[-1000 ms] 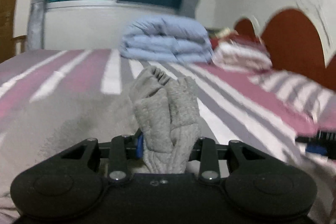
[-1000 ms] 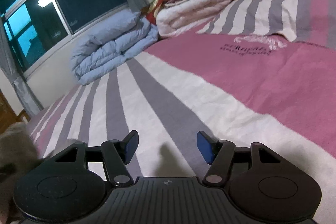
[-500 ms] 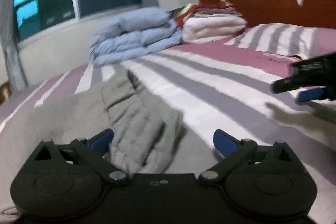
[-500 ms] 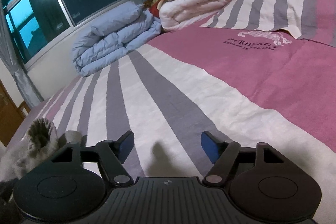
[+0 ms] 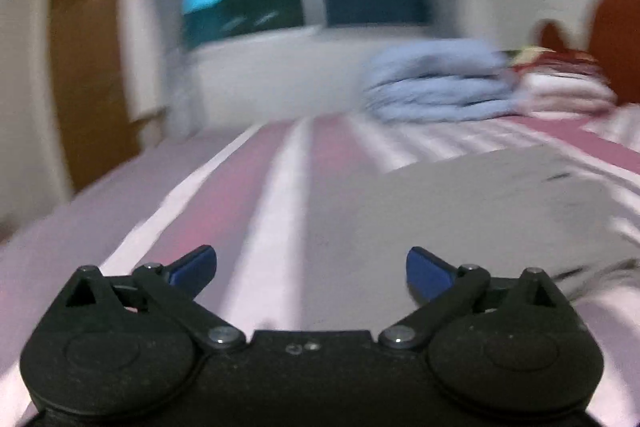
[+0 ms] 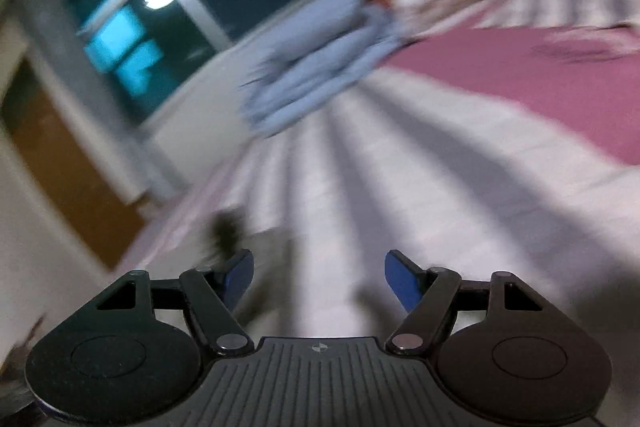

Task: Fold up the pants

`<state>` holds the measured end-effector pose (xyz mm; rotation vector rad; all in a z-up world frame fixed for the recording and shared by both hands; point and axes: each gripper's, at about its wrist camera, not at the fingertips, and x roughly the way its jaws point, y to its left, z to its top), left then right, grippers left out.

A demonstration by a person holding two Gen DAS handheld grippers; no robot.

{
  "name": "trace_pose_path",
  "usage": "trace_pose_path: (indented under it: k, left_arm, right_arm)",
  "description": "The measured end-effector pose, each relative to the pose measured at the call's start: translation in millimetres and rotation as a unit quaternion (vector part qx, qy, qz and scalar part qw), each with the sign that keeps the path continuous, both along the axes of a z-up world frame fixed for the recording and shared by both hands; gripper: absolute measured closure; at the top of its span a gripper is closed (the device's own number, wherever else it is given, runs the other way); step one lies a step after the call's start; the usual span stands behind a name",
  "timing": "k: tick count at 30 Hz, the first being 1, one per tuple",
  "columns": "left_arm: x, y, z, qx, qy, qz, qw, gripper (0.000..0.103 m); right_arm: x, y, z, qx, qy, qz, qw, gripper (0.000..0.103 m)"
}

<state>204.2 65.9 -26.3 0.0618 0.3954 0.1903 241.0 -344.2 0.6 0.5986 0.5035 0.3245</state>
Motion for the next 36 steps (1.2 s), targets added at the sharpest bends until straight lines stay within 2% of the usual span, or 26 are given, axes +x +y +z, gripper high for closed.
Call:
trace_pose_path:
  k: [3, 5, 8, 10, 13, 14, 15, 16, 17, 18, 20, 21, 22, 23, 24, 25, 27, 33, 36]
  left_arm:
    - [-5, 35, -14, -0.066, 0.005, 0.054, 0.9963, 0.008]
    - [-2, 43, -20, -0.092, 0.019, 0.065, 0.9935, 0.008]
    - [1, 46, -18, -0.101, 0.014, 0.059, 0.9931, 0.008]
    - [-5, 49, -20, -0.105, 0.015, 0.053, 0.9929, 0.008]
    - [-2, 57, -21, -0.121, 0.012, 0.057, 0.9910, 0.007]
    - [-3, 61, -23, -0.129, 0.013, 0.058, 0.9899, 0.007]
    - [-3, 63, -24, -0.134, 0.016, 0.059, 0.9891, 0.007]
    - [-2, 67, -25, -0.136, 0.017, 0.063, 0.9885, 0.007]
    - [-4, 69, -25, -0.137, 0.014, 0.068, 0.9881, 0.007]
    - [-7, 72, -24, -0.141, 0.008, 0.073, 0.9874, 0.007]
    - [-11, 79, -24, -0.151, 0.001, 0.085, 0.9849, 0.006]
    - [-12, 83, -24, -0.158, 0.002, 0.092, 0.9832, 0.006]
    - [-12, 87, -24, -0.167, 0.004, 0.097, 0.9812, 0.006]
    - [-12, 90, -25, -0.176, 0.007, 0.102, 0.9790, 0.006]
    - [-11, 91, -26, -0.183, 0.009, 0.107, 0.9772, 0.006]
    - [-11, 92, -26, -0.187, 0.009, 0.110, 0.9761, 0.006]
    - [-12, 92, -26, -0.188, 0.010, 0.112, 0.9757, 0.006]
    - [-7, 81, -26, -0.156, 0.017, 0.104, 0.9820, 0.006]
    - [-4, 78, -28, -0.146, 0.029, 0.106, 0.9832, 0.006]
  right_arm:
    - [9, 33, 1, 0.010, 0.012, 0.041, 0.999, 0.030]
    - [16, 48, -3, 0.021, 0.035, 0.056, 0.998, 0.030]
    - [29, 63, -9, 0.039, 0.063, 0.080, 0.994, 0.030]
    - [38, 73, -11, 0.032, 0.090, 0.069, 0.993, 0.030]
    - [50, 78, -11, 0.047, 0.105, 0.060, 0.991, 0.031]
    - [53, 80, -12, 0.051, 0.108, 0.053, 0.991, 0.038]
    - [53, 83, -13, 0.048, 0.110, 0.048, 0.992, 0.058]
    - [54, 85, -10, 0.045, 0.112, 0.052, 0.991, 0.059]
    - [49, 85, -5, 0.061, 0.092, 0.058, 0.992, 0.062]
    - [42, 79, 6, 0.100, 0.057, 0.064, 0.991, 0.063]
    - [26, 64, 19, 0.180, 0.003, 0.058, 0.982, 0.065]
    - [21, 59, 18, 0.180, -0.015, 0.042, 0.983, 0.065]
    - [26, 57, 8, 0.152, 0.006, 0.020, 0.988, 0.065]
    - [41, 54, -12, 0.127, 0.081, -0.003, 0.989, 0.065]
    - [54, 47, -39, 0.139, 0.155, -0.013, 0.978, 0.068]
    - [51, 41, -48, 0.155, 0.146, -0.013, 0.977, 0.068]
    - [43, 41, -45, 0.144, 0.120, -0.002, 0.982, 0.067]
    - [43, 42, -44, 0.115, 0.121, 0.007, 0.986, 0.067]
    - [44, 55, -32, 0.090, 0.114, 0.015, 0.989, 0.065]
